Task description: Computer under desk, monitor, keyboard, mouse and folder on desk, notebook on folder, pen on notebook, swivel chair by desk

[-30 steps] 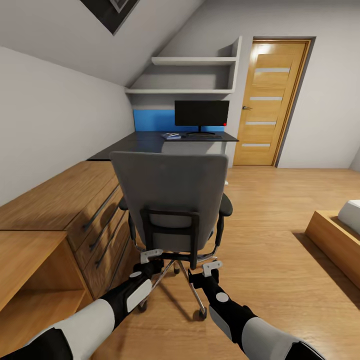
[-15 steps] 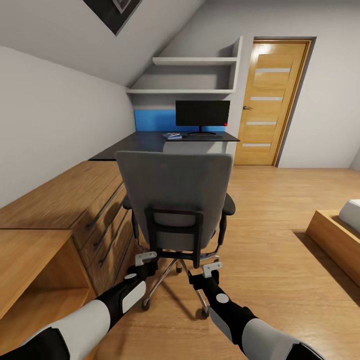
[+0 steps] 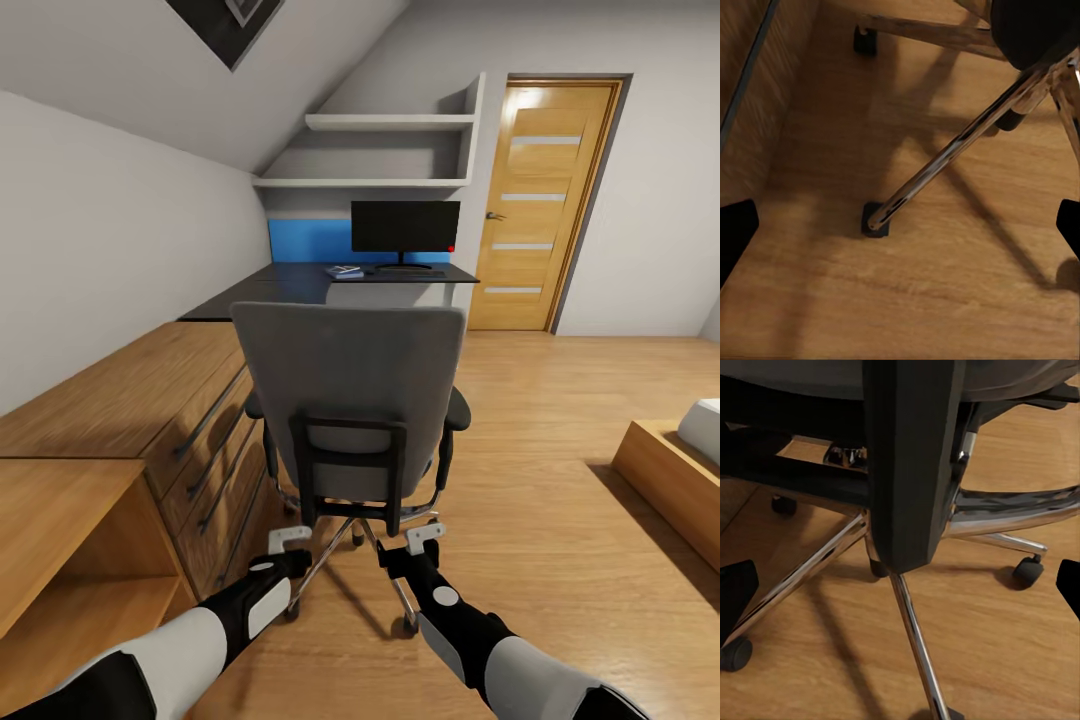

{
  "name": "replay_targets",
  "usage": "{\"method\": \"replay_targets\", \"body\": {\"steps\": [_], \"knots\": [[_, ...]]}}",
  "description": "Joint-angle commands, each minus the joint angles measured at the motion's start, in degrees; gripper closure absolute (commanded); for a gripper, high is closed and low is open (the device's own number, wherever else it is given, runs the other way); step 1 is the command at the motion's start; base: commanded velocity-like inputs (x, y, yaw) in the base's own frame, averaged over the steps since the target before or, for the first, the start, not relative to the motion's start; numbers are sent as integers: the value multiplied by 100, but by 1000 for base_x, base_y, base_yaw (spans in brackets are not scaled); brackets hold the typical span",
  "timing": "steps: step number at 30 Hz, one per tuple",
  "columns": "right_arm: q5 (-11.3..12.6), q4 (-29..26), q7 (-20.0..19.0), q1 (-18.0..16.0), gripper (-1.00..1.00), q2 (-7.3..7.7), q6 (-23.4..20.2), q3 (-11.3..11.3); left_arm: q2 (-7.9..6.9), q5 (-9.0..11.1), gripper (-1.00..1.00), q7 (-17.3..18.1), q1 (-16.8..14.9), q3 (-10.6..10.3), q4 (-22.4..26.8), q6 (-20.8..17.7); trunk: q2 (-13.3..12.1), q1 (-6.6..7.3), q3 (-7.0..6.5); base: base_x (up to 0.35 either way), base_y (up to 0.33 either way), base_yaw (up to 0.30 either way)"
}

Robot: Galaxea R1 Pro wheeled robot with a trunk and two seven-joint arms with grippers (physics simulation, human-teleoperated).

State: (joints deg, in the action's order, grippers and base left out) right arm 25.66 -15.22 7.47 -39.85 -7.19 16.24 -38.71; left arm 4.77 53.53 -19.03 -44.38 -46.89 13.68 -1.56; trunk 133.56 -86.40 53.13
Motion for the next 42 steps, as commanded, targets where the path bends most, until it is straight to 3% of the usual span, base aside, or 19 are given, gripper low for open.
{"method": "replay_targets", "body": {"steps": [1, 32, 42], "knots": [[36, 3, 35, -6, -100, 2, 19, -49, -3, 29, -100, -41, -5, -48, 9, -29, 2, 1, 5, 0, 0, 0], [44, 20, 35, -6, -100, -1, 28, -49, 14, 8, -100, -41, -5, -56, 11, -46, 2, 1, 5, 48, 0, -2], [53, 11, 35, -6, -100, 7, 28, -46, 15, 8, -100, -45, -5, -57, 15, -33, 2, 1, 5, 0, 0, -177]]}}
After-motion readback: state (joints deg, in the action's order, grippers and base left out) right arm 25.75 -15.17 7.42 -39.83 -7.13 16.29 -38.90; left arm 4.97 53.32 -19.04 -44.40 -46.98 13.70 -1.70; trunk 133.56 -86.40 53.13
